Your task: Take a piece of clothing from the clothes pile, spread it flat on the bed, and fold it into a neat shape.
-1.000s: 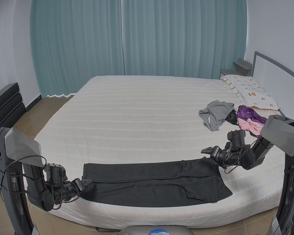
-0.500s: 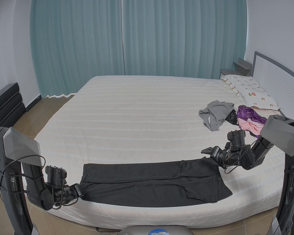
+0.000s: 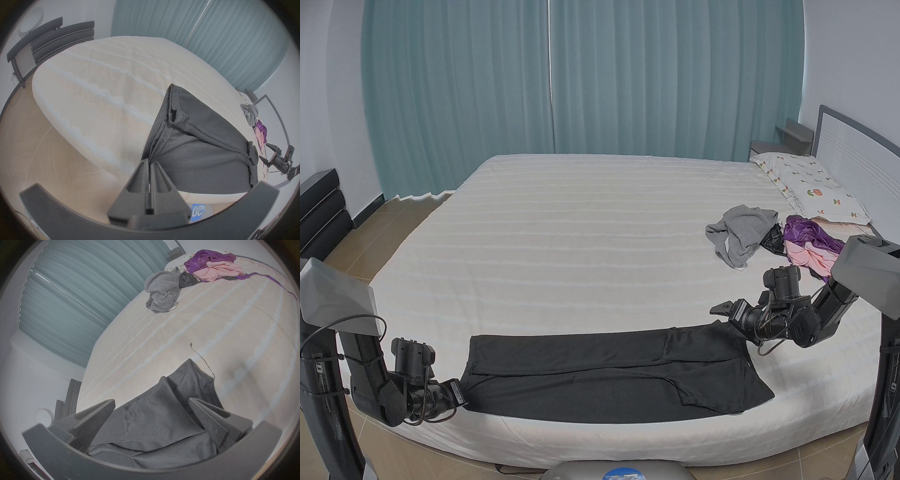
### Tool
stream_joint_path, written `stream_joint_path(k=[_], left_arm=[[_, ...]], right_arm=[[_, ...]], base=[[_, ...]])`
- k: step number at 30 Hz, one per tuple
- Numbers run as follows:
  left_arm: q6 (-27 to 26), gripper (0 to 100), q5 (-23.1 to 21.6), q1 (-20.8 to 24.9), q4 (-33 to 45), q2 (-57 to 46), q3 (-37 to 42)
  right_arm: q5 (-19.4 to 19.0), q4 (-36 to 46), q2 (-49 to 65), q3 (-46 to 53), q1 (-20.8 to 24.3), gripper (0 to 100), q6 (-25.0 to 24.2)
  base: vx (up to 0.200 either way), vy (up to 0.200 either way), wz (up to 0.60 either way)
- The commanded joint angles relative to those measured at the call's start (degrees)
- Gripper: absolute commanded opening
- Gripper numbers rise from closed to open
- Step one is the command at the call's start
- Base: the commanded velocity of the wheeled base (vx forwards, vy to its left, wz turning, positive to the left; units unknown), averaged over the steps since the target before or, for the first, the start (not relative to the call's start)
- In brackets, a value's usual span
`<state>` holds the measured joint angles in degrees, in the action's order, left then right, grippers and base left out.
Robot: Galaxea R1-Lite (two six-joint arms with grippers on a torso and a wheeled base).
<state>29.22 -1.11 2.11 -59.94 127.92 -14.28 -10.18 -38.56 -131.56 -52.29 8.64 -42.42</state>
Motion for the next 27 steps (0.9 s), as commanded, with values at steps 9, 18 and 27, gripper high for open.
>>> stream_joint_path(k=[9,18,27], left_arm=[[0.13,100,-0.03,-0.7,0.26,-1.44,-1.37],[1.72,100,-1.26,-1.49,0.09,-3.64,-3.39],[7.08,100,-5.83,-0.97,0.44,-2.06,-11.39]], right_arm=[[-0.02,-0.03,-0.19,0.08,0.06,100,0.06],[0.07,-0.03,-0.19,-0.01,0.06,100,0.06],[-0.02,-0.03,0.16,0.52,0.41,100,0.24]], base=[[0.0,0.0,0.0],[0.0,0.0,0.0],[0.0,0.0,0.0]])
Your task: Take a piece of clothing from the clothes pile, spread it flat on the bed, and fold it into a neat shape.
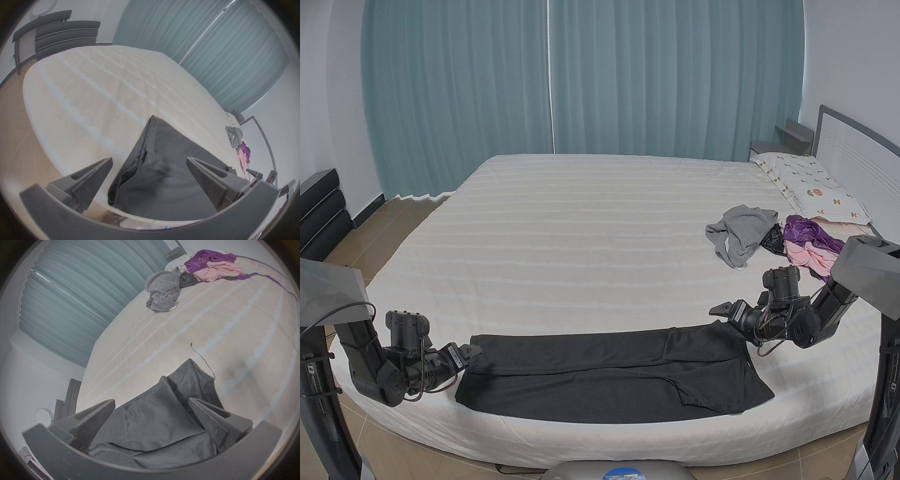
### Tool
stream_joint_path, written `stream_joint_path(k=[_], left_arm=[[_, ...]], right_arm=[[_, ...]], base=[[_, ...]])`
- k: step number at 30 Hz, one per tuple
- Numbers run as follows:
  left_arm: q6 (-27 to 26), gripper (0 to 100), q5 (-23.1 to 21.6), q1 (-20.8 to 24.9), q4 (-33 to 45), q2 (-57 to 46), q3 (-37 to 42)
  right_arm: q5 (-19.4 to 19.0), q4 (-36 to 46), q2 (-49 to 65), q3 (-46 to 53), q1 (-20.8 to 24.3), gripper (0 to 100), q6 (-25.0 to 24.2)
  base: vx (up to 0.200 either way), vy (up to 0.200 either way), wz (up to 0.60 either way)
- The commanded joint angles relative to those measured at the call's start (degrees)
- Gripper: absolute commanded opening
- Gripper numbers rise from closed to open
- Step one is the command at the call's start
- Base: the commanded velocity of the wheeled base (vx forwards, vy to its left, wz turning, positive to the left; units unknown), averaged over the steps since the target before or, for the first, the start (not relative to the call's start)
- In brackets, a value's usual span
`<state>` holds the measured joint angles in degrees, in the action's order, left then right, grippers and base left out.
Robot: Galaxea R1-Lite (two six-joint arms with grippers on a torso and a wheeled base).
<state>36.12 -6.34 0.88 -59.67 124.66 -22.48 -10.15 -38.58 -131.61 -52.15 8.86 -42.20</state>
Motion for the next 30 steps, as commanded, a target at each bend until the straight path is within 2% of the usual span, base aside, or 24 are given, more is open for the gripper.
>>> stream_joint_path(k=[1,10,13,29,30], left_arm=[[0.0,100,-0.78,0.35,0.35,2.17,-3.89],[-8.35,100,-0.96,1.06,3.34,7.35,-10.3],[-10.72,100,-0.96,0.97,3.6,8.05,-10.22],[-11.07,100,-0.96,2.73,2.9,10.51,-10.39],[-11.07,0,-0.87,2.81,2.81,10.51,-10.3]], right_arm=[[-0.04,0.0,0.21,0.47,0.19,100,0.02],[-0.04,0.0,0.13,0.47,0.28,100,0.19],[-0.04,0.0,-0.05,0.47,0.28,100,0.81],[0.05,0.0,-0.31,0.47,0.28,100,1.69],[0.05,0.0,-0.31,0.56,0.28,100,1.77]], base=[[0.0,0.0,0.0],[0.0,0.0,0.0],[0.0,0.0,0.0],[0.0,0.0,0.0],[0.0,0.0,0.0]])
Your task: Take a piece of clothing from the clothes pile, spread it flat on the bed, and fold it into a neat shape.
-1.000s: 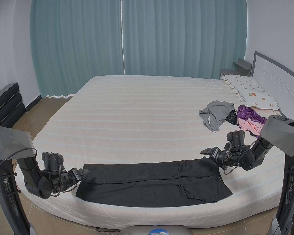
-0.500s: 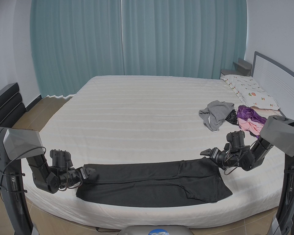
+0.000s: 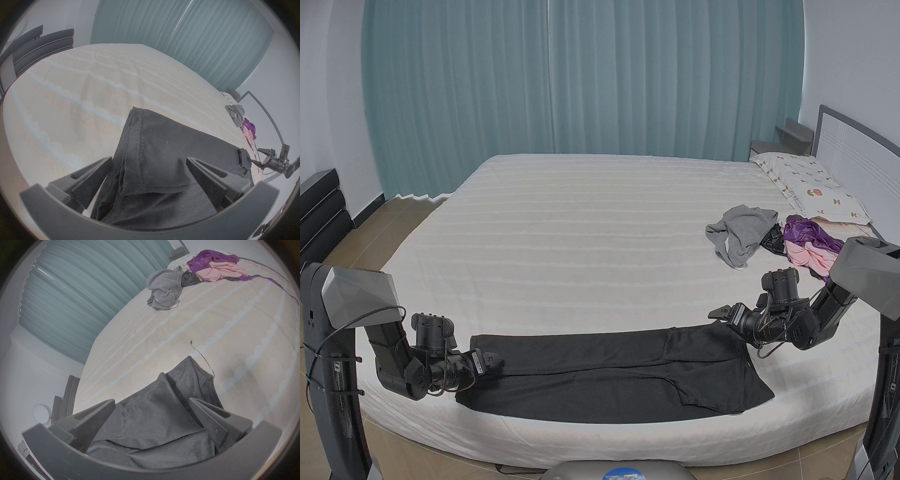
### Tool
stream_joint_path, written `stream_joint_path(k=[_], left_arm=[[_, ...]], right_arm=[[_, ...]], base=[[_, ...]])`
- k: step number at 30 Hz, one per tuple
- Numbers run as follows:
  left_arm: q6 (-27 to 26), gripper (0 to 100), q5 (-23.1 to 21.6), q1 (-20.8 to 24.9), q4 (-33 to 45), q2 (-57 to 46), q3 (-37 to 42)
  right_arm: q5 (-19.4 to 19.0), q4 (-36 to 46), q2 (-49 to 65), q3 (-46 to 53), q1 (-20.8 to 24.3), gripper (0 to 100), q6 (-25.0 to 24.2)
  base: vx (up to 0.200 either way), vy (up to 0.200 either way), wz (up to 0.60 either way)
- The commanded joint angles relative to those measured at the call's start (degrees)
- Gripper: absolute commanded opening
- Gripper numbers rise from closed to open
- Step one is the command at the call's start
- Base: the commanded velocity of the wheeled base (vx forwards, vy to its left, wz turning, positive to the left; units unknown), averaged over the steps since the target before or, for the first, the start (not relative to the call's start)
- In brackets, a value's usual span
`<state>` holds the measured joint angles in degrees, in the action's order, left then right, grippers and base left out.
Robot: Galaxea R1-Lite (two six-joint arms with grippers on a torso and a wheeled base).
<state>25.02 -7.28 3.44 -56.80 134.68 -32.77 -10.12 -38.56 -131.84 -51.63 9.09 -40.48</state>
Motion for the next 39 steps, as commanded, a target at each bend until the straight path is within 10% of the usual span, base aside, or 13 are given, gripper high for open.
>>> stream_joint_path(k=[1,39], left_arm=[[0.03,0,0.07,0.34,-0.07,0.49,0.16],[7.33,0,0.95,0.61,-0.68,-0.74,-3.79]], right_arm=[[0.01,-0.03,-0.08,0.04,0.05,100,0.06],[0.19,-0.03,0.53,-0.93,-0.31,100,-0.65]], base=[[0.0,0.0,0.0],[-0.032,0.0,0.0]])
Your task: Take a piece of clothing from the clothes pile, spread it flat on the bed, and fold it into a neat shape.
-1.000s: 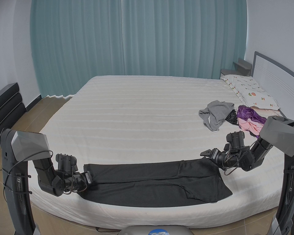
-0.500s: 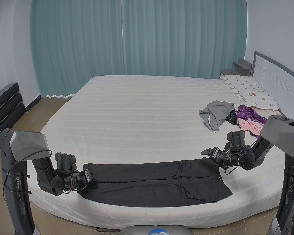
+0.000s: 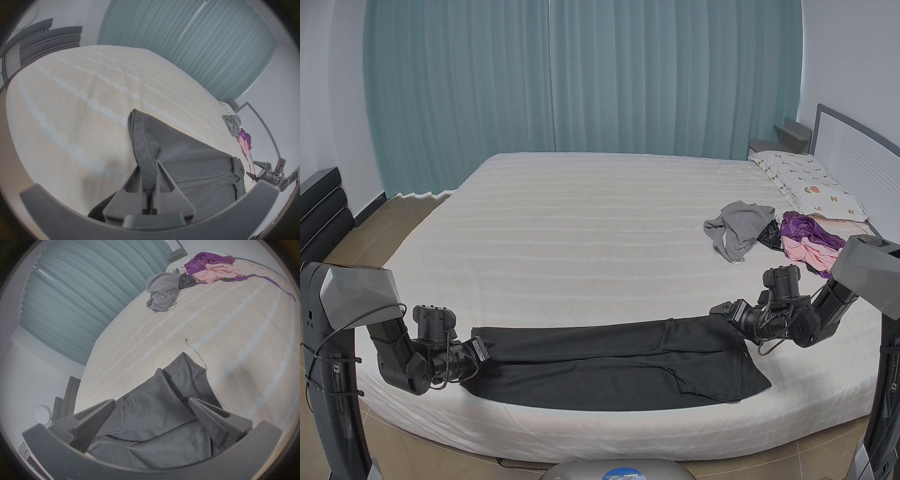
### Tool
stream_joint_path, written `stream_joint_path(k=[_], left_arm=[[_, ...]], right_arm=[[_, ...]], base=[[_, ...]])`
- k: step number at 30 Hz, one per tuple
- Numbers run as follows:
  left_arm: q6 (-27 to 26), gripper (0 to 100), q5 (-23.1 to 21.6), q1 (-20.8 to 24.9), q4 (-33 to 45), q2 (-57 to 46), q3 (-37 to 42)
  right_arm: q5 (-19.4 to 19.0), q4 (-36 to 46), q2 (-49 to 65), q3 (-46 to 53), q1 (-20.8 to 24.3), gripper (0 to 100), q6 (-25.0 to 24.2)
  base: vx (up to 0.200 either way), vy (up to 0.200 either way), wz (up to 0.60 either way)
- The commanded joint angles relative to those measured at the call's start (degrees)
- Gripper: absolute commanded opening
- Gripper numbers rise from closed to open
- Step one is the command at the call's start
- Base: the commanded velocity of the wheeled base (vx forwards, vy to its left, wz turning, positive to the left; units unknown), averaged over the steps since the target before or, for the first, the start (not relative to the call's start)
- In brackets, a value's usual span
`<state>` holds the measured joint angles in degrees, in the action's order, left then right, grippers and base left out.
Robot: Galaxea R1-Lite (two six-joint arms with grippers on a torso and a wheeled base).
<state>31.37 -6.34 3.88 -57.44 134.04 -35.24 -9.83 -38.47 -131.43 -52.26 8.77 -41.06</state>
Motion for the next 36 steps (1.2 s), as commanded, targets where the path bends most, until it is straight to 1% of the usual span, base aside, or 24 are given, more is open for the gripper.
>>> stream_joint_path(k=[1,4,11,15,19,26,29,30,31,32,36], left_arm=[[1.42,0,0.01,0.17,-0.04,-0.18,-1.93],[1.86,0,0.01,0.17,-0.04,-0.18,-2.64],[2.3,0,0.01,0.69,-0.04,-1.41,-1.85],[3.88,0,0.27,1.22,0.4,-4.31,-1.76],[4.32,0,0.63,2.28,0.75,-6.07,-1.06],[4.49,0,5.99,6.41,1.46,-8.7,-1.32],[4.49,0,6.87,8.6,5.41,-10.81,-2.11],[4.49,0,6.87,8.6,5.41,-10.81,-2.11],[4.49,0,7.39,10.1,8.31,-11.87,-3.34],[4.49,0,8.01,10.63,9.54,-12.04,-4.04],[4.49,0,10.65,13.26,12.71,-12.04,-6.59]], right_arm=[[-0.11,-0.11,0.12,-0.3,0.02,100,-0.07],[-0.11,-0.11,0.03,-0.3,0.02,100,-0.16],[-0.11,-0.2,0.03,-0.39,0.02,100,-0.25],[-0.11,-0.29,0.03,-0.65,-0.06,100,-0.34],[-0.11,-0.29,0.03,-0.65,-0.06,100,-0.34],[-0.11,-0.29,0.03,-0.56,0.02,100,-0.43],[-0.02,-0.29,0.03,-0.56,0.02,100,-0.43],[-0.02,-0.29,0.03,-0.56,0.02,100,-0.43],[-0.11,-0.29,0.03,-0.47,0.11,100,-0.43],[-0.11,-0.29,0.03,-0.47,0.11,100,-0.43],[-0.11,-0.29,0.03,-0.3,0.2,100,-0.43]], base=[[0.0,0.0,0.0],[0.0,0.0,0.0],[0.0,-0.2,0.0],[0.0,-0.2,0.0],[0.0,-0.2,0.0],[0.0,-0.2,0.0],[0.0,-0.2,0.0],[0.0,-0.2,0.0],[0.0,-0.2,0.0],[0.0,-0.2,0.0],[0.0,-0.2,0.0]])
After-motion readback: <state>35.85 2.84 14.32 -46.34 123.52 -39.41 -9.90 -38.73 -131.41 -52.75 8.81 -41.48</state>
